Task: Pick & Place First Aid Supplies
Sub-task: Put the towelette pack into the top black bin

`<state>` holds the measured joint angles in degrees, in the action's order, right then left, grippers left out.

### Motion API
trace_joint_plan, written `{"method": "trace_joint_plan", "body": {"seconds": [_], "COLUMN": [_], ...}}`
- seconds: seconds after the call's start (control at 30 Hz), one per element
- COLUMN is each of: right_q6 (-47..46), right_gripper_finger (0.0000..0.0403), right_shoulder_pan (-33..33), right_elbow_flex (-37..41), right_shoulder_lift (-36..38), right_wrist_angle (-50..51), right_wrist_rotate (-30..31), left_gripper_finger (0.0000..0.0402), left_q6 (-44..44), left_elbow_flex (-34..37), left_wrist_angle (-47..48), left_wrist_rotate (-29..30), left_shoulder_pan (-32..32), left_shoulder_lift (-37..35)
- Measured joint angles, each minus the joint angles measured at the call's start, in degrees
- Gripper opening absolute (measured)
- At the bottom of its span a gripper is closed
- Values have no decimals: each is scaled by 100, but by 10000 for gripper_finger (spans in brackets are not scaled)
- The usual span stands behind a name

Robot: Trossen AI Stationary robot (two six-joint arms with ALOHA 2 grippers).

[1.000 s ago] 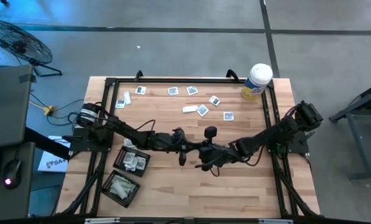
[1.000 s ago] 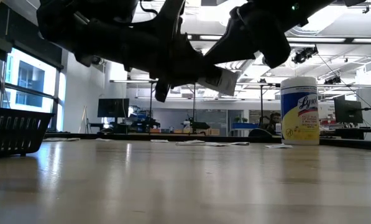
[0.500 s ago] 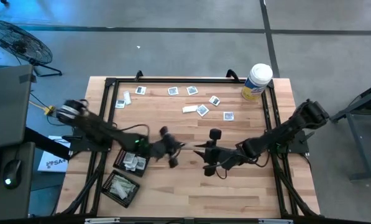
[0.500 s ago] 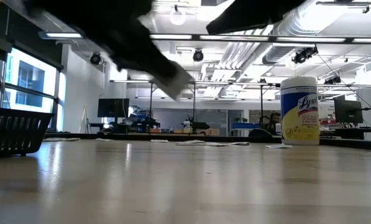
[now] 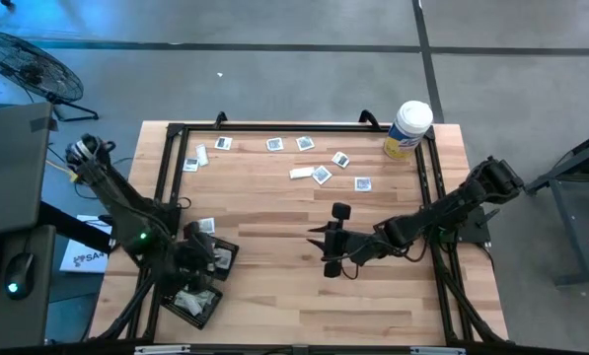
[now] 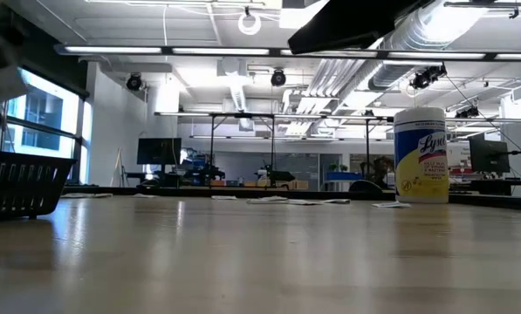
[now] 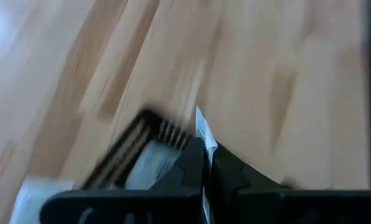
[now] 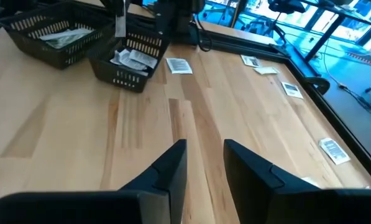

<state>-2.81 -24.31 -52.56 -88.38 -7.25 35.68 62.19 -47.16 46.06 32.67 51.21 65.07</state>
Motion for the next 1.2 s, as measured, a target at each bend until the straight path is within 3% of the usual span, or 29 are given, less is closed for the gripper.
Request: {"method": "trace_joint_plan", "body": {"seconds": [0.13, 0.33, 0.47, 0.63, 0.8, 1.03, 1.2], "right_q6": [-41, -377, -376, -381, -380, -476, -478], "right_gripper_finger": [99, 99, 99, 99, 99, 99, 99], "right_shoulder_pan": [109, 225, 232, 229, 229, 231, 232], "right_elbow_flex": [0, 0, 0, 0, 0, 0, 0], "right_shoulder_lift": [0, 0, 0, 0, 0, 0, 0], "right_wrist_angle": [-4, 62, 140, 140, 140, 142, 230], "right_wrist_rotate": [-175, -473, -461, -465, -477, -814, -883], "left_gripper_finger": [0, 0, 1, 1, 5, 83, 133], "left_q6": [1090, 1886, 1896, 1758, 1592, 1305, 678], "left_elbow_flex": [-72, 8, 9, 14, 14, 13, -252], "left_wrist_angle": [1232, 1600, 1602, 1614, 1693, 1626, 1627], "left_wrist_rotate": [-493, -1020, -1123, -805, -1028, -967, -1584], "left_shoulder_pan": [138, 128, 130, 64, -253, -590, -818], "left_shoulder_lift": [181, 740, 1187, 1642, 1824, 1845, 1847]}}
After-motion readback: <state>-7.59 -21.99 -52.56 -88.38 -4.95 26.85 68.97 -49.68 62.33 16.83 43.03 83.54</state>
